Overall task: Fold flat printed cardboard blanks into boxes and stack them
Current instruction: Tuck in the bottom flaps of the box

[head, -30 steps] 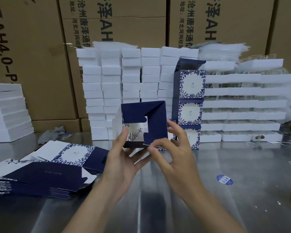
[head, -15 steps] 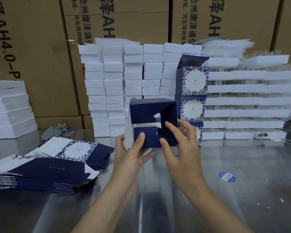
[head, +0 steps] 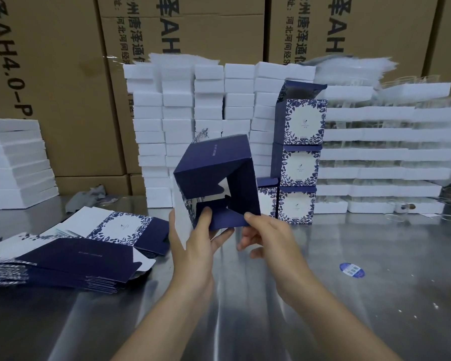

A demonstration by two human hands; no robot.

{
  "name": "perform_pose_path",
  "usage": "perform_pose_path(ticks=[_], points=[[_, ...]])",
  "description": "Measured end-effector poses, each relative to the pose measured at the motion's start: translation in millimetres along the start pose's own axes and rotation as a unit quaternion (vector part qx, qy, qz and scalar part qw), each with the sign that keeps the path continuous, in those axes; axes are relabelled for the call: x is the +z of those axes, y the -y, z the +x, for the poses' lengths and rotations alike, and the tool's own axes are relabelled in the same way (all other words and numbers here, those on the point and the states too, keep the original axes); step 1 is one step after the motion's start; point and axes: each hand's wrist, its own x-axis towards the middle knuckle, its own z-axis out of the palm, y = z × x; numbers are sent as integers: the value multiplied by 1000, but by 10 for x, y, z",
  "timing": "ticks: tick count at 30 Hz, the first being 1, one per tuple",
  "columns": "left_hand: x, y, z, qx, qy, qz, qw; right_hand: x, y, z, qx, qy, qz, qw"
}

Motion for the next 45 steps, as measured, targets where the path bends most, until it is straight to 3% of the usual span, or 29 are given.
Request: perform_pose_path(ticks=[10,19,27,33,45], points=[[46,-12,-10,8,-2,47,999,52,14,-29,-6,-78,55,995],[27,29,53,6,-15,90,996,67,40,-74,1,-29,53,998],[38,95,37,38,11,127,991,59,19,-60,57,-86,71,992],[40,114,10,62,40,131,989,61,-32,-21,44,-119,89,988],[62,149,-36,9,177,150,973,104,-8,-79,53,-21,71,996]])
